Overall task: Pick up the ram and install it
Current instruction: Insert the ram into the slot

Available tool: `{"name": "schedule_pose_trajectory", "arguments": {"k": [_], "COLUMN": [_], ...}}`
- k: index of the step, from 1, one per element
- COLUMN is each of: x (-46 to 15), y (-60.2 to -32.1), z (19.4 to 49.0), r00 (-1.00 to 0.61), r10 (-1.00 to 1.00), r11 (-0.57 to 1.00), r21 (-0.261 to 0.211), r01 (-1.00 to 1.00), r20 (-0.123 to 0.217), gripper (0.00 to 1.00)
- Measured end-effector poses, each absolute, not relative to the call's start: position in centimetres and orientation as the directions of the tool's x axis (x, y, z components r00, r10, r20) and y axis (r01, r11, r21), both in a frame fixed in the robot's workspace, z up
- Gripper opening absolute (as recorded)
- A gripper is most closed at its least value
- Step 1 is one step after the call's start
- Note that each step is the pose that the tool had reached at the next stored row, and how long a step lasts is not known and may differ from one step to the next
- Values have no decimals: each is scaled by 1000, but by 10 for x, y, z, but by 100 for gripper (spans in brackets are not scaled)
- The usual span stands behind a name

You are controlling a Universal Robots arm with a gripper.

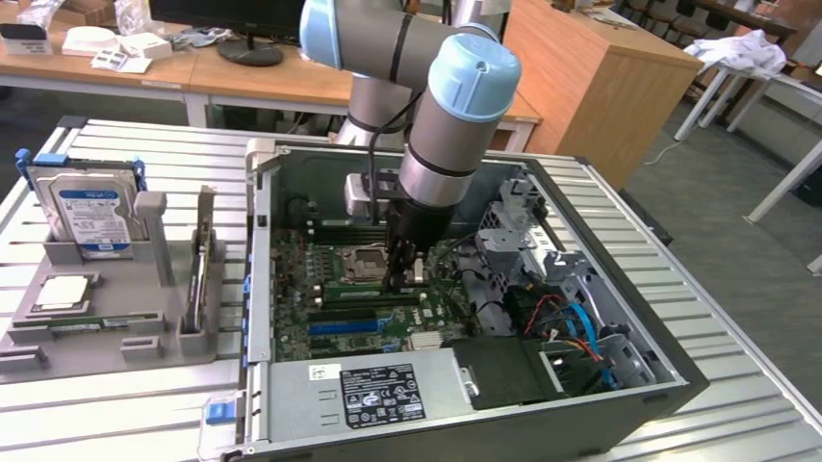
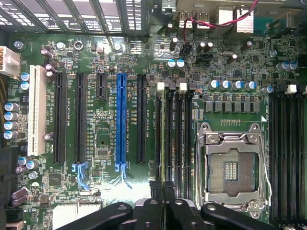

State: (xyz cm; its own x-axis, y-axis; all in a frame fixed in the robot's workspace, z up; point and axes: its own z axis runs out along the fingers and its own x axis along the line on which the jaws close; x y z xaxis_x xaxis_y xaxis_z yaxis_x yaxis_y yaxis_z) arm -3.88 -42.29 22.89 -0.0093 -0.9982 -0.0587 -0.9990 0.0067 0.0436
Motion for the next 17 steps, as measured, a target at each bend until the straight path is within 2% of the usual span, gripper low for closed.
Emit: {"name": "schedule_pose_trajectory", "arguments": {"k": [17], "x": [-39], "y": [-423], "z": [228], "r00": [-9], "r10": [-998], "r11": [7], "r21": [44], "r01": [-999], "r20": [-58], "gripper": [12]}}
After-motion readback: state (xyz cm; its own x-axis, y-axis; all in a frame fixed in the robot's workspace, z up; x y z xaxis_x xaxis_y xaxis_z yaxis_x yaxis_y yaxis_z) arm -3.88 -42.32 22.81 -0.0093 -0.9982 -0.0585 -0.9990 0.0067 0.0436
